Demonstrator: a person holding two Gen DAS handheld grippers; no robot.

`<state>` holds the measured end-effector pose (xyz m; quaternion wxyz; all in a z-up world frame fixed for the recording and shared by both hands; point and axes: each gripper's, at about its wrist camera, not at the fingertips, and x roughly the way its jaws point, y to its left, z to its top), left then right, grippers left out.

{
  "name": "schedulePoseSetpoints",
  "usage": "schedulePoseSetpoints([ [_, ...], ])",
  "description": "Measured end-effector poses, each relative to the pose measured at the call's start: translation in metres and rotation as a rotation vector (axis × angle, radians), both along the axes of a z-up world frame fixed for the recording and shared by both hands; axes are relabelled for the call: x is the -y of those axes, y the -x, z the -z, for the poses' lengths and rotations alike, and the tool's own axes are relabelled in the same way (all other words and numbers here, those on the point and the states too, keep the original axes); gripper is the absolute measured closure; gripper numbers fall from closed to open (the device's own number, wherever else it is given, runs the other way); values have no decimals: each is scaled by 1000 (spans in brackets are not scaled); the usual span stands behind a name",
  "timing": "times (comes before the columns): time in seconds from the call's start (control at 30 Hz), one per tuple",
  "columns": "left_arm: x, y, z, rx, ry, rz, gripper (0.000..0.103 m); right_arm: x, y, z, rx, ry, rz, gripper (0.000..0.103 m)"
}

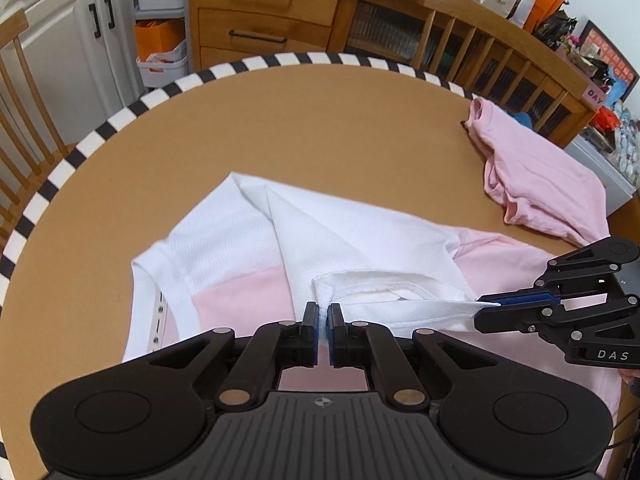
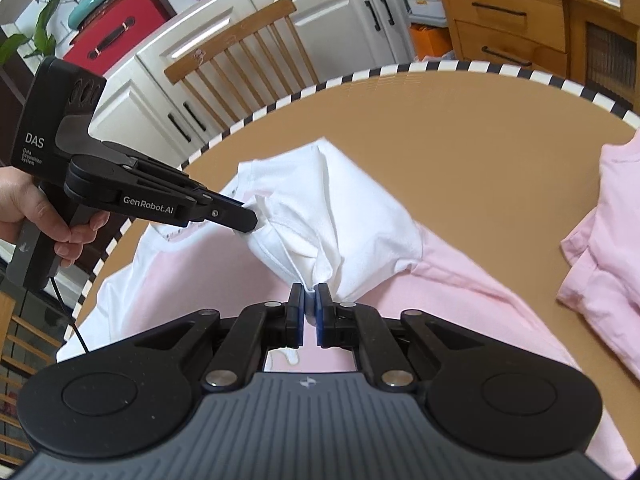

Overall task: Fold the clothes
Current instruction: 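Lay the white sleeve onto the shirt body and open both grippers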

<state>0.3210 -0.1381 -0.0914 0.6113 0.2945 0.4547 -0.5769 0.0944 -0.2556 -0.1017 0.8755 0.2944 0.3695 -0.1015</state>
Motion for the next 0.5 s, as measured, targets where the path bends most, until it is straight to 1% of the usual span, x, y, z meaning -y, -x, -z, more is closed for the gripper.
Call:
schedulePoseSetpoints([
  [0.17,-12,0,10,-6,-25,-18,97,-6,-1,9,-26,-6,-42,93],
  [0.27,-22,1,14,-10,-32,-35,93,-9,-3,14,-44,-11,-65,93],
  [0.33,-29,1,17,-8,-43,-46,88,-11,-3,15,-57,-15,-80,91],
  [0.4,-36,0,19,-10,-51,-61,85,-13,-2,16,-65,-12,-93,90],
  [0.5,-45,-3,18,-18,-42,-84,85,-15,-2,15,-76,-7,-115,89],
])
